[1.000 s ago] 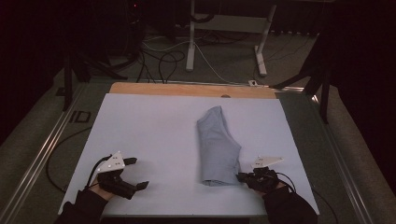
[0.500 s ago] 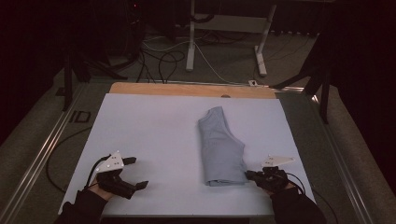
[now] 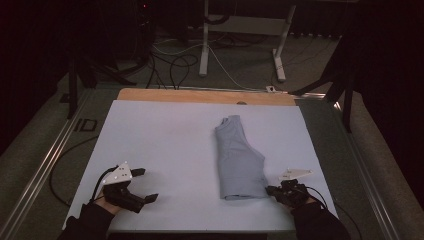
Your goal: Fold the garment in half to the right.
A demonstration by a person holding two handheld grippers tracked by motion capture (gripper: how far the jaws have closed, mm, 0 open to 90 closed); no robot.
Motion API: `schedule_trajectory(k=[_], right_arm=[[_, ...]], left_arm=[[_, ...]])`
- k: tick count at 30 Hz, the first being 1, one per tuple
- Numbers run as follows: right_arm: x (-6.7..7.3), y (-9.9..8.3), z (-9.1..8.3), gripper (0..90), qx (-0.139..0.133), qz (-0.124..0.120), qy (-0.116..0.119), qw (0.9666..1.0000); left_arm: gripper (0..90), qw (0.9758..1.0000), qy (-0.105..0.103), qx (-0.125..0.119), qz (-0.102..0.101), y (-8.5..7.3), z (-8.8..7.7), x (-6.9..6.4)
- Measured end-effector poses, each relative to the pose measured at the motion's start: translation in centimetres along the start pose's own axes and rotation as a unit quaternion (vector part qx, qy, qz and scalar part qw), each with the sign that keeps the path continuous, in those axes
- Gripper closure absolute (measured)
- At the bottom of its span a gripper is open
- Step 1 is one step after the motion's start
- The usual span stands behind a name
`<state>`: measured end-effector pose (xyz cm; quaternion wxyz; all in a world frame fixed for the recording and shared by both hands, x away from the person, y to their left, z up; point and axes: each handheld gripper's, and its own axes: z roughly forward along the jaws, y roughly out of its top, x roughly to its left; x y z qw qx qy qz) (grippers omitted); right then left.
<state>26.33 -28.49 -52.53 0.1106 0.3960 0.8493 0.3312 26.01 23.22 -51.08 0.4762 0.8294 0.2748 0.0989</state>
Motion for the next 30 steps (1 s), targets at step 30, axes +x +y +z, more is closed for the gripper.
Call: schedule_trajectory(k=[30], right_arm=[[5.7,9.2,1.9,90.0,-0.06,-0.149,0.106,0.9813]], left_arm=[[0.7,1.0,-0.004,-0.004,0.002,-0.1,-0.1,0.1]])
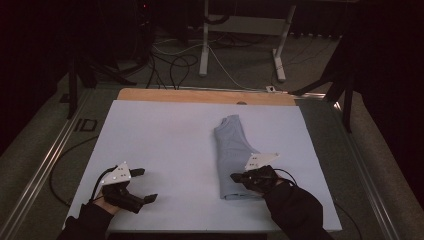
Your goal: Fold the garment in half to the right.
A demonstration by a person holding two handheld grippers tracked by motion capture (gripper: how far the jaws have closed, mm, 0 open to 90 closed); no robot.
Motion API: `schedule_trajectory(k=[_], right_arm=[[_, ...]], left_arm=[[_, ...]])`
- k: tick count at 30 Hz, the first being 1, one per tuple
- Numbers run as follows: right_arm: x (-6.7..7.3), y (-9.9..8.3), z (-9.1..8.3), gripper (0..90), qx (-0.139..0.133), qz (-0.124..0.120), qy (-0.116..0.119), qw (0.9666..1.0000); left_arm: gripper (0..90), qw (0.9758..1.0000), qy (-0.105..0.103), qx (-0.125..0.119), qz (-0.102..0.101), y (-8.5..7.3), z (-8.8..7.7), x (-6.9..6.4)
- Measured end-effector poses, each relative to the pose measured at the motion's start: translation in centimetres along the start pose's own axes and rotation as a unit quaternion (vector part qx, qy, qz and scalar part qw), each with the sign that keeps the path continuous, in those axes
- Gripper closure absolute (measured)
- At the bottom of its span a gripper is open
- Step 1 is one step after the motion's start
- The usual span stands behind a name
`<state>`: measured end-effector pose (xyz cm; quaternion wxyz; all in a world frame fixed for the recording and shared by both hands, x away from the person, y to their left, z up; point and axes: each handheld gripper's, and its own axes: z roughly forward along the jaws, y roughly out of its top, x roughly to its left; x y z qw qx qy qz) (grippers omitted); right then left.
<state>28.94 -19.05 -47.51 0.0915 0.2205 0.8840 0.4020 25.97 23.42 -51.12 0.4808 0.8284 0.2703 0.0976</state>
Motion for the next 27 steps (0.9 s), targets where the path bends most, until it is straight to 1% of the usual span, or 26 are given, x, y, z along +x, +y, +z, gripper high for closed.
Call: schedule_trajectory(k=[3,5,8,9,10,12,15,17,19,20,21,22,24,27], right_arm=[[-0.4,0.1,0.9,90.0,0.003,-0.002,0.006,1.0],[-0.7,-0.3,1.4,90.0,0.011,-0.004,0.003,0.9999],[-1.0,-0.8,1.7,90.0,0.022,0.0,0.002,0.9998],[-1.2,-1.4,1.9,90.0,0.022,0.008,0.009,0.9997],[-1.2,-1.5,1.9,90.0,0.023,0.01,0.011,0.9996],[-1.2,-1.8,2.1,90.0,0.026,0.011,0.012,0.9995],[-1.2,-2.2,2.4,90.0,0.034,0.006,0.012,0.9993],[-1.1,-2.7,2.8,90.0,0.046,0.01,0.015,0.9988],[-0.9,-3.1,3.2,90.0,0.055,0.009,0.02,0.9982],[-1.0,-3.3,3.3,90.0,0.054,0.006,0.03,0.9981],[-0.9,-3.4,3.4,90.0,0.055,0.008,0.033,0.9979],[-0.7,-3.4,3.4,90.0,0.055,0.011,0.034,0.9978],[-0.5,-3.6,3.4,90.0,0.055,0.006,0.038,0.9978],[-0.3,-3.7,3.3,90.0,0.055,0.006,0.047,0.9974]], left_arm=[[0.7,1.0,-0.001,0.001,0.0,-0.1,0.1,-0.1],[0.7,1.0,-0.004,-0.003,-0.002,-0.1,0.0,-0.1],[0.7,1.0,-0.004,-0.002,-0.001,-0.2,0.1,-0.1],[0.7,1.0,-0.004,-0.001,-0.003,-0.2,0.1,0.0],[0.7,1.0,-0.004,-0.001,-0.005,-0.2,0.1,0.0],[0.7,1.0,-0.004,-0.001,-0.005,-0.3,0.2,-0.1],[0.7,1.0,-0.006,0.0,-0.002,-0.2,0.2,-0.1],[0.7,1.0,-0.006,-0.002,-0.004,-0.3,0.2,-0.1],[0.8,1.0,-0.006,-0.001,-0.004,-0.3,0.2,-0.1],[0.7,1.0,-0.006,-0.002,-0.005,-0.3,0.2,0.0],[0.7,1.0,-0.006,-0.002,-0.006,-0.3,0.2,0.0],[0.7,1.0,-0.006,-0.003,-0.007,-0.4,0.2,0.0],[0.7,1.0,-0.007,-0.002,-0.005,-0.3,0.2,0.0],[0.8,0.9999,-0.007,-0.004,-0.007,-0.3,0.2,0.0]])
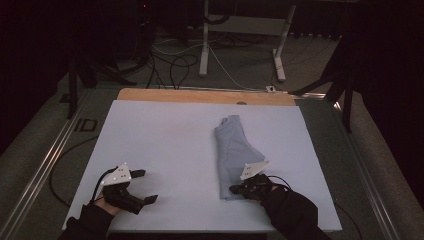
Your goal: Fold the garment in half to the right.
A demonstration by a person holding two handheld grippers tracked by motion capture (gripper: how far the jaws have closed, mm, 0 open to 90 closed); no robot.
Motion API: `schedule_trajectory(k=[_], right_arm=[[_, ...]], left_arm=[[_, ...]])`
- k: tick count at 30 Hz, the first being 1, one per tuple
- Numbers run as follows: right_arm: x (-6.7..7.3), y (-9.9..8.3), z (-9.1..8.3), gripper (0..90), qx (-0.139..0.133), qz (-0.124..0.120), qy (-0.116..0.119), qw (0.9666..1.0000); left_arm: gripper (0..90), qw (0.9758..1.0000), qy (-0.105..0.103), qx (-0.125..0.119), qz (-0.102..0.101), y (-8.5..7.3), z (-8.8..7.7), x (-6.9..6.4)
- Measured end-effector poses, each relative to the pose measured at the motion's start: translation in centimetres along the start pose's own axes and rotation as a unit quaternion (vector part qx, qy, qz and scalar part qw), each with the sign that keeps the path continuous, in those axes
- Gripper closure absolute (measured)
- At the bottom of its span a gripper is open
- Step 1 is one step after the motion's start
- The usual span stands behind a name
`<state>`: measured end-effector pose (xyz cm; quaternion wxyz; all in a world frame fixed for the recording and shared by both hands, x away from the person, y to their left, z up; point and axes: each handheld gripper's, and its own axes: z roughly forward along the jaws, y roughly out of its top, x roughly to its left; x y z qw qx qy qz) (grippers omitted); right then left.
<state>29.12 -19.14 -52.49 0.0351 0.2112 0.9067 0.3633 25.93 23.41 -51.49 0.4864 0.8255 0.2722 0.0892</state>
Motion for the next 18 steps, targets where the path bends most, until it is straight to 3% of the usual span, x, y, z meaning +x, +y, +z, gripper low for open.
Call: schedule_trajectory(k=[11,13,16,18], right_arm=[[0.92,-0.28,-0.09,90.0,-0.001,0.002,0.002,1.0],[0.63,-0.35,-0.06,90.0,-0.004,-0.012,0.004,0.9999],[0.89,-0.32,-0.06,90.0,-0.003,-0.003,0.002,1.0],[0.72,-0.38,-0.04,90.0,-0.005,-0.014,0.003,0.9999]], left_arm=[[0.7,1.0,-0.001,-0.001,0.0,0.03,0.0,0.02],[0.7,1.0,-0.001,0.0,0.002,0.04,0.0,-0.02],[0.7,1.0,0.0,-0.001,0.0,0.0,-0.01,0.04],[0.7,1.0,0.0,0.001,0.002,-0.01,0.0,0.0]])
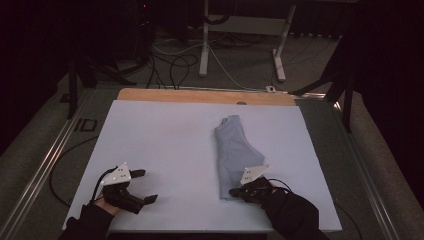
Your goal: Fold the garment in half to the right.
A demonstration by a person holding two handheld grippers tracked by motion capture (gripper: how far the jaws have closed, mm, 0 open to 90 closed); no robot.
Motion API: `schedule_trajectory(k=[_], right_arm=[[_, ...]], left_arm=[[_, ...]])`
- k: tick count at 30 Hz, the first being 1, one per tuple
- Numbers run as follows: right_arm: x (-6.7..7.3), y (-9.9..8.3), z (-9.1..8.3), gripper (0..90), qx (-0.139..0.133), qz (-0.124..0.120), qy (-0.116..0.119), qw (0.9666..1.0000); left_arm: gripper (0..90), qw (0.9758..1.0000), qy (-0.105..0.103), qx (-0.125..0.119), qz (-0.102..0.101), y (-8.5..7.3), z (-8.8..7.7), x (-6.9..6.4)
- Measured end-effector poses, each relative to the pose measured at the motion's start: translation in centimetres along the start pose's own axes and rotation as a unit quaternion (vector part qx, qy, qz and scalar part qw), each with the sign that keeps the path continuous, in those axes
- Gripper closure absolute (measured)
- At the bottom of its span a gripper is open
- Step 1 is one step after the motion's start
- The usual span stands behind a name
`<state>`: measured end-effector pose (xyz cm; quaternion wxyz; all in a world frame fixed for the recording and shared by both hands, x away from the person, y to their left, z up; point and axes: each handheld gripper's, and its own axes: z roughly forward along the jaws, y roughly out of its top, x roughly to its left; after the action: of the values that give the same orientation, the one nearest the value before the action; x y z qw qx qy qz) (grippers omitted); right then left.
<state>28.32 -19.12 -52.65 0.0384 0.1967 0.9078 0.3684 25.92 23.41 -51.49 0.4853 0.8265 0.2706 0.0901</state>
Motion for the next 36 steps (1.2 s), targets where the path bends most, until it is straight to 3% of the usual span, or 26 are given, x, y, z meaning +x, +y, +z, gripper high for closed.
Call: schedule_trajectory(k=[3,4,8,11,17,21,25,30,32,33,34,35,36], right_arm=[[0.1,0.1,0.0,90.0,0.001,0.009,-0.001,1.0],[-0.1,0.0,0.0,90.0,-0.001,-0.003,0.001,1.0],[-0.2,0.1,0.0,90.0,0.002,0.0,0.003,1.0],[-0.4,0.4,-0.3,90.0,-0.001,0.011,0.003,0.9999],[-0.3,1.7,-1.2,90.0,-0.01,-0.002,-0.01,0.9999],[-0.7,2.2,-1.6,89.7,-0.022,0.006,-0.017,0.9996],[-1.2,3.0,-2.4,69.8,-0.04,-0.001,-0.039,0.9984],[-1.9,3.3,-2.6,44.2,-0.05,0.006,-0.041,0.9979],[-2.0,3.3,-2.6,40.0,-0.05,0.012,-0.037,0.998],[-2.3,3.2,-2.7,24.6,-0.056,0.018,-0.035,0.9976],[-2.3,3.2,-2.7,24.6,-0.056,0.018,-0.035,0.9976],[-2.5,3.1,-2.8,9.8,-0.063,0.024,-0.034,0.9971],[-2.6,3.0,-3.0,8.4,-0.07,0.028,-0.031,0.9966]], left_arm=[[0.7,1.0,0.0,0.0,-0.001,0.0,0.0,0.1],[0.7,1.0,0.0,0.0,-0.001,0.0,0.0,0.0],[0.7,1.0,-0.002,0.004,-0.002,0.0,0.1,0.1],[0.7,1.0,-0.003,0.004,0.002,0.0,0.1,0.0],[0.7,1.0,-0.002,0.001,0.001,0.0,-0.1,0.1],[0.7,1.0,-0.001,-0.002,-0.002,0.0,-0.2,0.1],[0.8,1.0,-0.001,0.0,-0.002,0.0,-0.2,0.1],[0.7,1.0,-0.001,0.0,-0.002,0.0,-0.2,0.1],[0.7,1.0,-0.001,0.001,0.0,0.0,-0.2,0.1],[0.7,1.0,-0.001,0.002,0.001,0.0,-0.2,0.1],[0.7,1.0,-0.001,0.002,0.001,0.0,-0.2,0.1],[0.7,1.0,-0.001,0.001,-0.001,0.0,-0.2,0.1],[0.7,1.0,-0.001,0.0,-0.002,0.0,-0.2,0.1]])
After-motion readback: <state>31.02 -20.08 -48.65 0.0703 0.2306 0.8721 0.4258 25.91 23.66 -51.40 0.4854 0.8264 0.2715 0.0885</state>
